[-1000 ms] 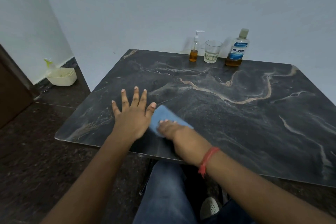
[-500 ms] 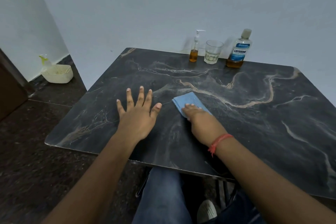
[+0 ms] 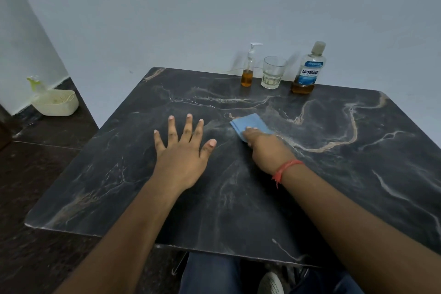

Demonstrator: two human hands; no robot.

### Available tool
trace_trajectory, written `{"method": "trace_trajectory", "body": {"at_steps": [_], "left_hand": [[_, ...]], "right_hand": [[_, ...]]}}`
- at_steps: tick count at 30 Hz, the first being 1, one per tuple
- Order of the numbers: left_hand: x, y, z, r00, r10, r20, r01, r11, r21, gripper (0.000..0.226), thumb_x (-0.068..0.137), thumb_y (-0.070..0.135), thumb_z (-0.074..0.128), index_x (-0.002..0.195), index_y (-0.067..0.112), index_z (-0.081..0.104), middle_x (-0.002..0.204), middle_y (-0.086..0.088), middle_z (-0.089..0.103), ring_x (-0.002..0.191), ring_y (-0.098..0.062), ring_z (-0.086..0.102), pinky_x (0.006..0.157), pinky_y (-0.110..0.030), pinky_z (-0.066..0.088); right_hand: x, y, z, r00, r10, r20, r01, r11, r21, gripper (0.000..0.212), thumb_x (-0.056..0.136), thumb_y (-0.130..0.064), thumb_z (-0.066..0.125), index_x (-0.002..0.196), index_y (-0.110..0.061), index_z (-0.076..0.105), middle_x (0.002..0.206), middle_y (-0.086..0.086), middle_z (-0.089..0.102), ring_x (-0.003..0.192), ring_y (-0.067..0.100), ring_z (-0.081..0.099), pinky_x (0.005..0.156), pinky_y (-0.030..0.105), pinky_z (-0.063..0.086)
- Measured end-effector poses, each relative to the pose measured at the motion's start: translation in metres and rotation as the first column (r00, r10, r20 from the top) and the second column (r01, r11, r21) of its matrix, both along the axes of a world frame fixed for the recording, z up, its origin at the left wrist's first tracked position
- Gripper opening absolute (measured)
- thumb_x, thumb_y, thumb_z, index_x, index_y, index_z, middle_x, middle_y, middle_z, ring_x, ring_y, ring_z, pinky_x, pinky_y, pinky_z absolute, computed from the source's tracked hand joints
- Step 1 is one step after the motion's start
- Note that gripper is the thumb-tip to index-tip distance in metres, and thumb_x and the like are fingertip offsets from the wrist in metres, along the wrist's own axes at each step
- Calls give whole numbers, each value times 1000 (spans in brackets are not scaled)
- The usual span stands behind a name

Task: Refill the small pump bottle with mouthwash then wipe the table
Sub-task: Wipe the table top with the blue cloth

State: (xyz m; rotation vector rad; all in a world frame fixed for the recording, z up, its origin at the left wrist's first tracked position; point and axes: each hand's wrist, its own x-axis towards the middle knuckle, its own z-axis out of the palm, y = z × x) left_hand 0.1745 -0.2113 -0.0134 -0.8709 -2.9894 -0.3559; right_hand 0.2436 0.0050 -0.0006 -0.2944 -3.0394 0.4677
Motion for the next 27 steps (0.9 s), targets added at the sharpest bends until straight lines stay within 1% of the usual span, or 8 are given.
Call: {"method": "trace_trajectory", "body": {"at_steps": [4,8,12,13,16,18,23,27], "left_hand": [[-14,9,1,1000,-7,-17,7,1000,-18,82,81,74,-20,154,37,-15,162,10,-26,145,-27,-34,115,-63,-15],[-31,19,2,1000,-13,-16,12,999,-47,84,79,73,-22,154,37,-14,163,9,-24,145,-28,-33,116,-65,-12],[-48,26,6,999,-32,-35,30,998,-62,85,78,73,-24,155,37,-14,163,9,-23,145,-28,-34,115,-65,-14],[-54,27,8,999,-29,-39,26,998,-64,85,79,73,-23,155,37,-13,163,8,-23,145,-28,-34,115,-64,-14],[-72,27,12,999,-17,-49,13,996,-83,83,81,72,-20,155,36,-12,164,8,-22,146,-29,-33,116,-65,-12],[-83,26,13,999,-13,-50,9,996,-90,83,81,72,-20,156,36,-12,164,7,-22,146,-30,-32,116,-65,-12],[-105,25,11,998,-8,-68,0,993,-116,85,79,72,-22,156,36,-13,164,6,-22,146,-31,-31,116,-65,-10],[-114,28,8,997,-8,-74,-1,992,-125,84,80,72,-21,156,36,-12,164,6,-21,147,-31,-31,116,-65,-11]], "right_hand": [[-27,-23,-4,986,152,72,-151,988,-13,53,100,-3,39,151,-13,29,162,7,17,149,19,13,117,25,6],[-75,-19,3,987,118,106,-121,992,21,50,103,-17,39,151,-8,28,162,10,14,149,24,11,118,34,10],[-138,-20,5,976,90,199,-107,991,75,54,99,-14,39,150,-4,25,161,13,15,148,28,13,119,43,15],[-156,-18,6,972,70,224,-92,992,89,54,98,-13,38,150,-3,25,160,14,17,148,30,15,119,44,17],[-205,-11,9,970,0,245,-32,991,127,48,98,-14,43,144,-3,36,149,15,35,138,34,33,112,49,32],[-231,-5,7,967,-51,251,10,987,159,50,96,-13,49,144,-4,36,147,13,37,136,33,35,109,52,37],[-276,19,-5,981,-109,161,75,976,206,58,94,-16,50,148,-7,31,153,11,31,143,30,24,108,52,32],[-297,26,-13,980,-167,113,144,972,184,61,95,-16,44,151,-6,23,159,11,21,146,30,18,116,51,19]]}}
